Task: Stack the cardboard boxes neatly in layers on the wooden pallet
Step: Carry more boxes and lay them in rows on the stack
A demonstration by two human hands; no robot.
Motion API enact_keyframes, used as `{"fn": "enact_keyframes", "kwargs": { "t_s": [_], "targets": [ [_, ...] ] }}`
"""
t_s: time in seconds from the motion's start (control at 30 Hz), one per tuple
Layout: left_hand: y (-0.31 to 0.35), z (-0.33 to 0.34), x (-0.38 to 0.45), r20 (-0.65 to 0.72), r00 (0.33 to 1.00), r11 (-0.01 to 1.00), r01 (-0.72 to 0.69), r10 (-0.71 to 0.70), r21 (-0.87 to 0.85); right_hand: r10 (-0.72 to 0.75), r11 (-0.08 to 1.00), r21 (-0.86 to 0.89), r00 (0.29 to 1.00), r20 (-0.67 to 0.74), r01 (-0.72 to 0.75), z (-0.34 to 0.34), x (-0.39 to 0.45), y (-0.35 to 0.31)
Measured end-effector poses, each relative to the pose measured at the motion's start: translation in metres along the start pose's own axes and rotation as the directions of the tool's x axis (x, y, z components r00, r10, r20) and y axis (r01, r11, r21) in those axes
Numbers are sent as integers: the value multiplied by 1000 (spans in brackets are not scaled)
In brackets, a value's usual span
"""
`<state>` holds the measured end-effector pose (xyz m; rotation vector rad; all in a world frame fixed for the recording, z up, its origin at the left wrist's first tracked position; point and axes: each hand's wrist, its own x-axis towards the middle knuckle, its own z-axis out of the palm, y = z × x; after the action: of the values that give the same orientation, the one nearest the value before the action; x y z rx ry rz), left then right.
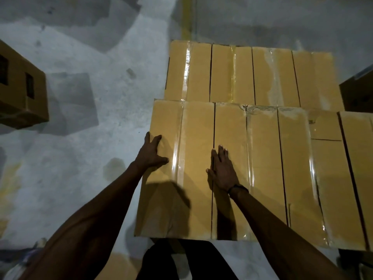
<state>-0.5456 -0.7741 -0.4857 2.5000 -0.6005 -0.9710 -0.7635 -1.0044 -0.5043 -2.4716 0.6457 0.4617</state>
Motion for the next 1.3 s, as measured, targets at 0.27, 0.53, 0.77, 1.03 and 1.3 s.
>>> {"fn": "enact_keyframes", "kwargs": {
  "t_s": [0.27,0.53,0.77,1.03,1.3],
  "targets": [
    [-10,-15,-50,-98,995,995,-30,20,-100,50,945,325,968,-246,34,-12,-32,-30],
    [-119,-74,-158,-278,958,954,-22,-65,-298,21,915,382,928,-371,132,7,-75,-132],
    [-251,-133,-235,-321,920,799,-12,-227,-601,14,911,396,950,-310,116,61,-82,-270],
    [-367,-194,-308,-374,849,686,-19,-373,-728,-166,895,371,957,-236,247,86,-71,-429],
    [-455,-289,-341,-485,687,589,-103,-541,-802,-307,830,425,932,-192,361,105,-31,-570]
  ]
}}
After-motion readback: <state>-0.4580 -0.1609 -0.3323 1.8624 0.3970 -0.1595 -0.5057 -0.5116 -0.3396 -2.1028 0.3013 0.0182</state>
